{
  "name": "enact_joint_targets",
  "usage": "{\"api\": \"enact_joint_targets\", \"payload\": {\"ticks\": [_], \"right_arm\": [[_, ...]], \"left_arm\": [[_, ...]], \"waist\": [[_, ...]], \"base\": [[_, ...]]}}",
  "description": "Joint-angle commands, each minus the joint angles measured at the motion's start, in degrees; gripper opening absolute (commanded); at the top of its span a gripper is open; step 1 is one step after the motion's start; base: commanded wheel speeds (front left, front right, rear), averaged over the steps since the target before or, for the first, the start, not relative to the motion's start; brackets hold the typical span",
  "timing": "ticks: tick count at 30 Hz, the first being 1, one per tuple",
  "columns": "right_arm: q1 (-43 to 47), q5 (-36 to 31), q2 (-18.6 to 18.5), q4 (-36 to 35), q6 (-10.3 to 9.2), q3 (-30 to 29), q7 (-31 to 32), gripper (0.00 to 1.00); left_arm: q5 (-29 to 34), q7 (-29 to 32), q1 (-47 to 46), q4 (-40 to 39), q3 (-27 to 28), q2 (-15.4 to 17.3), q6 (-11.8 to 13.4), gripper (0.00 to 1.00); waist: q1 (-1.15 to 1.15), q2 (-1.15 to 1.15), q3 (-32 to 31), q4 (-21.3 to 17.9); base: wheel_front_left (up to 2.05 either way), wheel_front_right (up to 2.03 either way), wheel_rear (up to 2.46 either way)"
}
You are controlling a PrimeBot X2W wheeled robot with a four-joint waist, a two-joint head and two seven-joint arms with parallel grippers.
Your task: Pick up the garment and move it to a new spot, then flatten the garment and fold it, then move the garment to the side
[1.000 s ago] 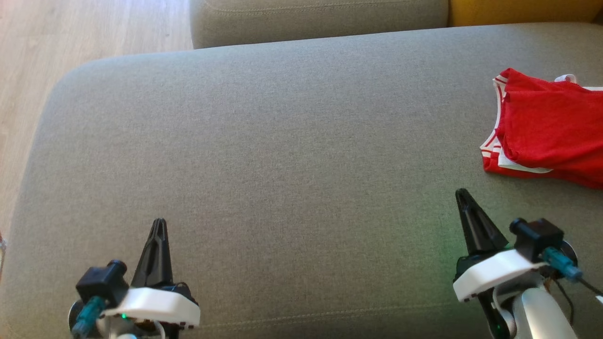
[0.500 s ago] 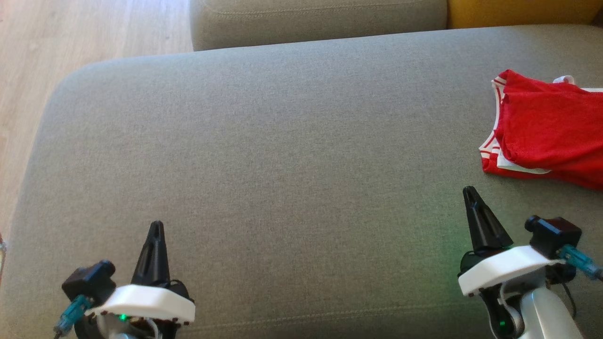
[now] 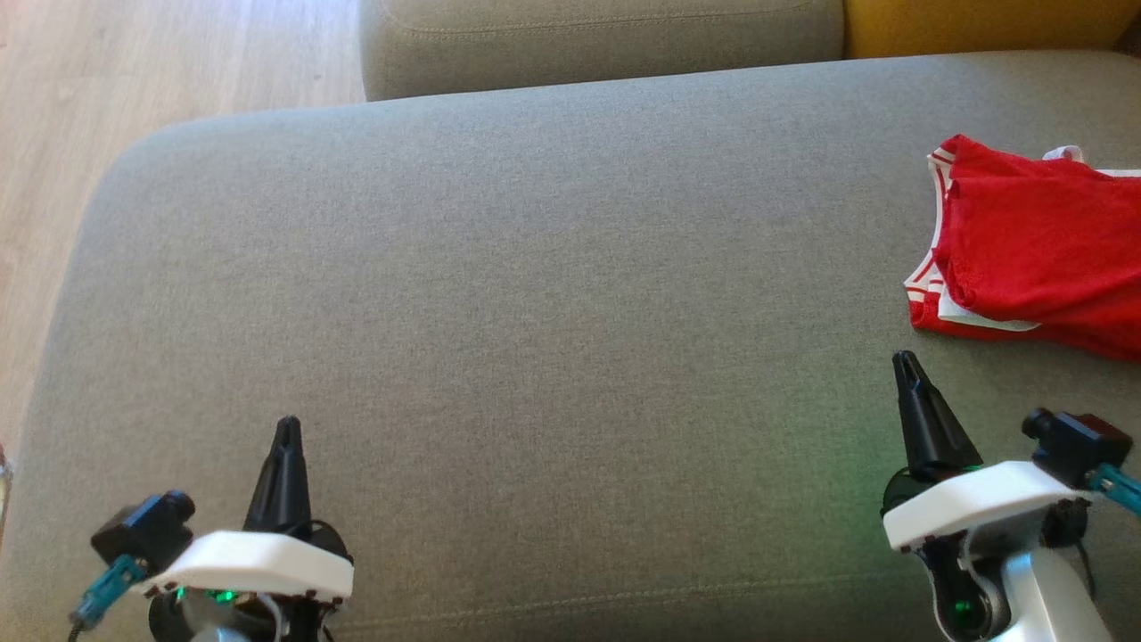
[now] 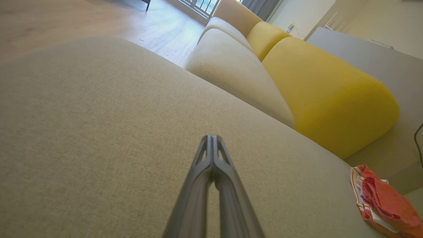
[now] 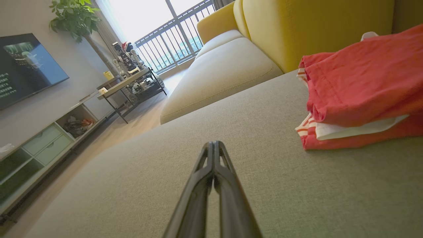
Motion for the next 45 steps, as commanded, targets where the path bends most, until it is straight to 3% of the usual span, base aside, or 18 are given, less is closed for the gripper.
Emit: {"api": "enact_joint_targets", "payload": {"ticks": [1, 45], "right_arm": [[-1.9, 1.8, 0.0, -2.2, -0.01, 0.0, 0.4, 0.00], [-1.4, 32.8, 0.0, -2.5, -0.01, -1.7, 7.8, 0.00]], "left_arm": [[-1.6, 0.2, -2.9, -1.4, 1.1, 0.9, -0.4, 0.00], [-30.0, 7.2, -5.8, 1.3, 5.0, 1.4, -3.3, 0.00]], "waist": [[0.00, 0.00, 0.0, 0.0], [0.00, 0.00, -1.2, -0.2]], "base": [[0.00, 0.00, 0.00], [0.00, 0.00, 0.00]]}}
